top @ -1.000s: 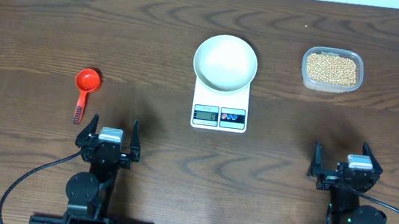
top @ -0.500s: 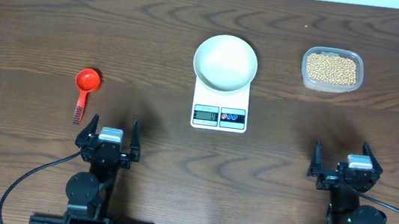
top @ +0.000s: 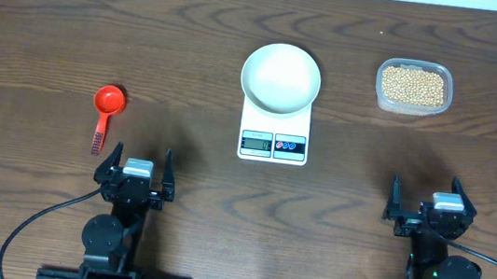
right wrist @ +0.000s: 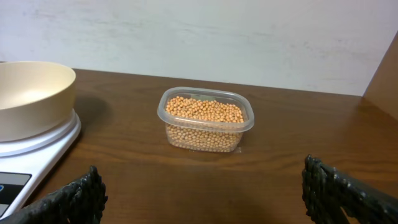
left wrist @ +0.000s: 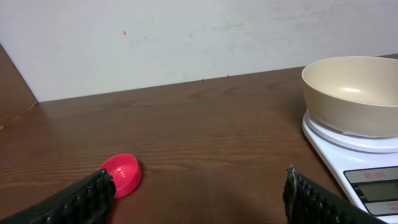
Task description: Scoop item into bowl and weigh 50g on scale
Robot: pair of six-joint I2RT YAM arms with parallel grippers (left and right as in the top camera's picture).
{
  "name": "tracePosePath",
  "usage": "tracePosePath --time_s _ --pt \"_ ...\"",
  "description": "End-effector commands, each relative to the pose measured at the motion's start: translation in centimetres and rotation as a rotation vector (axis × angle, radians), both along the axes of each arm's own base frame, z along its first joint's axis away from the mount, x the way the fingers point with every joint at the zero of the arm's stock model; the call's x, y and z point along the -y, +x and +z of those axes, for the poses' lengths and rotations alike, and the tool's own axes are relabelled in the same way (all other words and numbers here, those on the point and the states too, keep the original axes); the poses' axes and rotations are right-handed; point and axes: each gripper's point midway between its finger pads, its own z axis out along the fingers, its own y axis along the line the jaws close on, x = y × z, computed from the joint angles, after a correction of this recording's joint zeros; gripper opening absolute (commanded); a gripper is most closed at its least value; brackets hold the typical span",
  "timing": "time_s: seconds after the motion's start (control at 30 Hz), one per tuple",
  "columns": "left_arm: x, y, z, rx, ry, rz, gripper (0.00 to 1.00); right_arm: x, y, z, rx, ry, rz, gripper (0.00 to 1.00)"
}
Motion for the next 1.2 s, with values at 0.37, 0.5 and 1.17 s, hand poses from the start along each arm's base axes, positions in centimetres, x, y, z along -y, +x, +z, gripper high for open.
tracePosePath --time_s 0.37,0.5,1.17 --pt "0.01 -0.12 -1.45 -0.048 -0.004 -0.002 0.89 -0.06 -0.01 -0.13 -0.002 0.005 0.001 0.99" --pt "0.01 -0.12 -1.45 -0.048 -0.004 -0.002 0.89 -0.06 -0.01 -0.13 -0.002 0.005 0.001 0.99" --pt "0.01 -0.12 -1.45 -0.048 -0.004 -0.002 0.89 -0.06 -0.01 -0.13 -0.002 0.005 0.001 0.99"
